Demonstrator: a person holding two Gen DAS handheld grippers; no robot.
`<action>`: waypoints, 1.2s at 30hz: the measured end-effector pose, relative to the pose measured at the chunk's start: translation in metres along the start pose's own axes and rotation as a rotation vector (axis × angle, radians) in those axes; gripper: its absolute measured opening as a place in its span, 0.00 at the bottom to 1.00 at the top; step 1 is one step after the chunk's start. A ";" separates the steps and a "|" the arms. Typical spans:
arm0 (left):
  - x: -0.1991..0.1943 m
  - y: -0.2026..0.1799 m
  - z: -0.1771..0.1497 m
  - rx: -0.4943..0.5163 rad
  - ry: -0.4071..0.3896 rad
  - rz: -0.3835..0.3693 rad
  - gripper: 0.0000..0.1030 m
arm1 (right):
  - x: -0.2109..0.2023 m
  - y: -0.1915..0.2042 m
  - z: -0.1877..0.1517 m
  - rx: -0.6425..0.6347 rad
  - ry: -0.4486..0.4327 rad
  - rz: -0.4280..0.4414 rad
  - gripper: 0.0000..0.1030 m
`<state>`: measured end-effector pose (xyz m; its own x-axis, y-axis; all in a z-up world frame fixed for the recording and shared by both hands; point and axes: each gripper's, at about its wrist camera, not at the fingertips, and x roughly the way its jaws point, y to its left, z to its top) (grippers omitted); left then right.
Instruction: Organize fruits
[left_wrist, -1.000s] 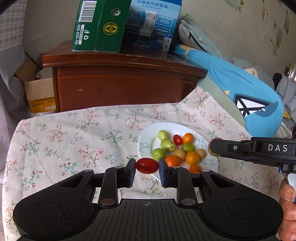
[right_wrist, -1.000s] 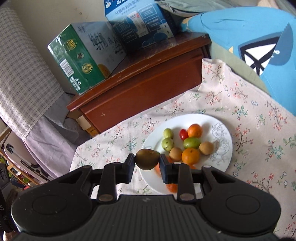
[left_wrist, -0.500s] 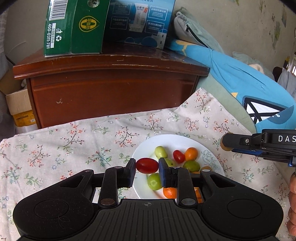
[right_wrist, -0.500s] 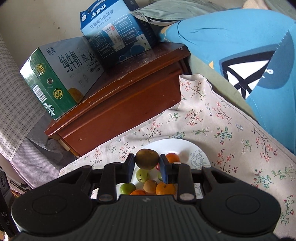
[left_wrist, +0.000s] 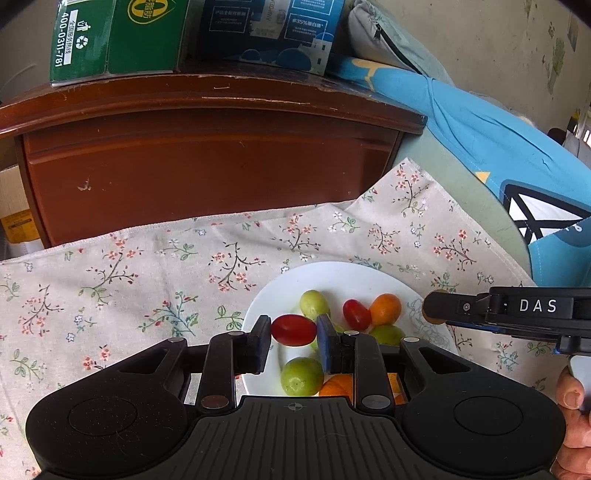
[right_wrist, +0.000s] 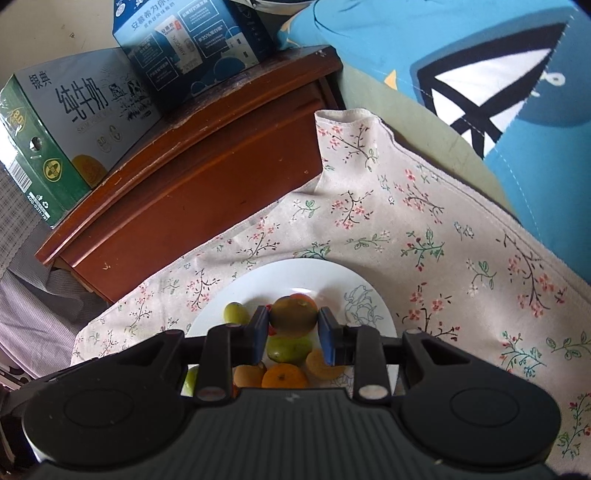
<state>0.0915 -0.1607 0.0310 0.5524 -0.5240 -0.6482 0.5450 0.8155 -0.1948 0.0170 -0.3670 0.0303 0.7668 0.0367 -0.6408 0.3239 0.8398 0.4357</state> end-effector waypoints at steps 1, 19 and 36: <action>0.001 -0.001 0.000 0.002 0.001 0.001 0.23 | 0.001 -0.001 0.000 0.007 0.003 -0.003 0.29; -0.040 -0.022 0.009 0.038 -0.021 0.101 0.83 | -0.016 0.010 0.000 -0.022 -0.017 -0.009 0.58; -0.077 -0.025 -0.008 0.046 0.050 0.193 0.90 | -0.051 0.026 -0.018 -0.062 0.010 -0.081 0.75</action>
<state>0.0305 -0.1390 0.0797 0.6179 -0.3451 -0.7065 0.4608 0.8870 -0.0302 -0.0237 -0.3377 0.0632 0.7336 -0.0275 -0.6790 0.3496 0.8721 0.3424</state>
